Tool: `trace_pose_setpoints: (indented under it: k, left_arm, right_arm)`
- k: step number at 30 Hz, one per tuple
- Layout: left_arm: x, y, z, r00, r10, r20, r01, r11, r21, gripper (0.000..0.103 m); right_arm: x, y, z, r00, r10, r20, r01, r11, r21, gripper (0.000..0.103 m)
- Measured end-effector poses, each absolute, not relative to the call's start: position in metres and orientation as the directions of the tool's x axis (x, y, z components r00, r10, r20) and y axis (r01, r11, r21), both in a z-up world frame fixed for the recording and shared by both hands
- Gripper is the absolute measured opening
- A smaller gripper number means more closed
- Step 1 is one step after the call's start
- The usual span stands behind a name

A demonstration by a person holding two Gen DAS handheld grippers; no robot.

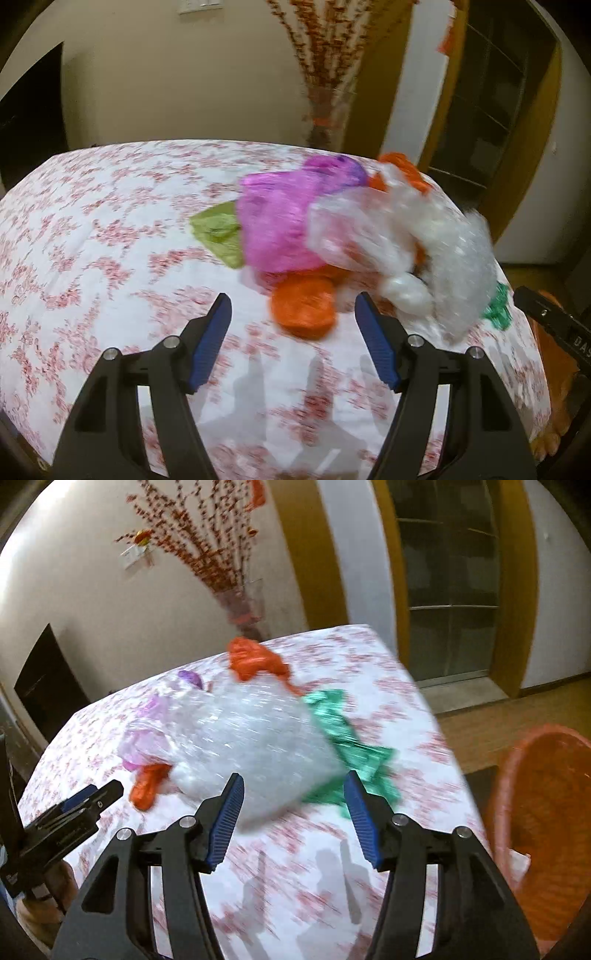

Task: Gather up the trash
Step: 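Grasp the large bubble-wrap sheet with the right gripper while the left reaches the pink bag, then close the left gripper on the pink bag and lift it off the table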

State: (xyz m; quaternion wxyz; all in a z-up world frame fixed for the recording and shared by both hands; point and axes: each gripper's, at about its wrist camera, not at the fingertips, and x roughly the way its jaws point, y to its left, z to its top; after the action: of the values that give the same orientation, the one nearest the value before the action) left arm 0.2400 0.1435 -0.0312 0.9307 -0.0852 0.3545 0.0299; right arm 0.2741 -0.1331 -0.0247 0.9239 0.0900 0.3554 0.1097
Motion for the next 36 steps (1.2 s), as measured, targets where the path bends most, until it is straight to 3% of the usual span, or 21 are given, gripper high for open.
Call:
trace_pose_setpoints:
  k: [8, 10, 12, 14, 17, 25, 36]
  left_arm:
    - [0.253, 0.168, -0.037, 0.747, -0.003, -0.665, -0.154, 0.972, -0.178, 0.068]
    - [0.254, 0.169, -0.039, 0.747, -0.006, -0.665, -0.151, 0.972, -0.177, 0.068]
    - [0.257, 0.172, -0.043, 0.745, -0.007, -0.667, -0.149, 0.973, -0.176, 0.068]
    - [0.257, 0.172, -0.044, 0.742, -0.009, -0.67, -0.149, 0.973, -0.179, 0.068]
    - [0.26, 0.175, -0.047, 0.74, -0.017, -0.673, -0.15, 0.97, -0.19, 0.068]
    - [0.268, 0.18, -0.042, 0.75, -0.032, -0.661, -0.142, 0.968, -0.208, 0.068]
    - [0.334, 0.187, -0.02, 0.754, -0.085, -0.652, -0.121, 0.957, -0.265, 0.058]
  right_arm:
    - [0.306, -0.103, -0.042, 0.701, 0.214, -0.68, -0.12, 0.976, 0.183, 0.058]
    - [0.308, -0.102, -0.048, 0.691, 0.214, -0.69, -0.122, 0.976, 0.18, 0.049]
    - [0.311, -0.099, -0.051, 0.682, 0.214, -0.699, -0.129, 0.976, 0.173, 0.03]
    - [0.31, -0.096, -0.053, 0.681, 0.212, -0.701, -0.138, 0.977, 0.161, 0.018]
    - [0.302, -0.099, -0.047, 0.695, 0.229, -0.681, -0.139, 0.973, 0.185, 0.011]
    - [0.264, -0.122, -0.004, 0.783, 0.232, -0.577, -0.137, 0.969, 0.203, 0.009]
    - [0.265, -0.141, -0.015, 0.77, 0.208, -0.604, -0.087, 0.971, 0.224, 0.009]
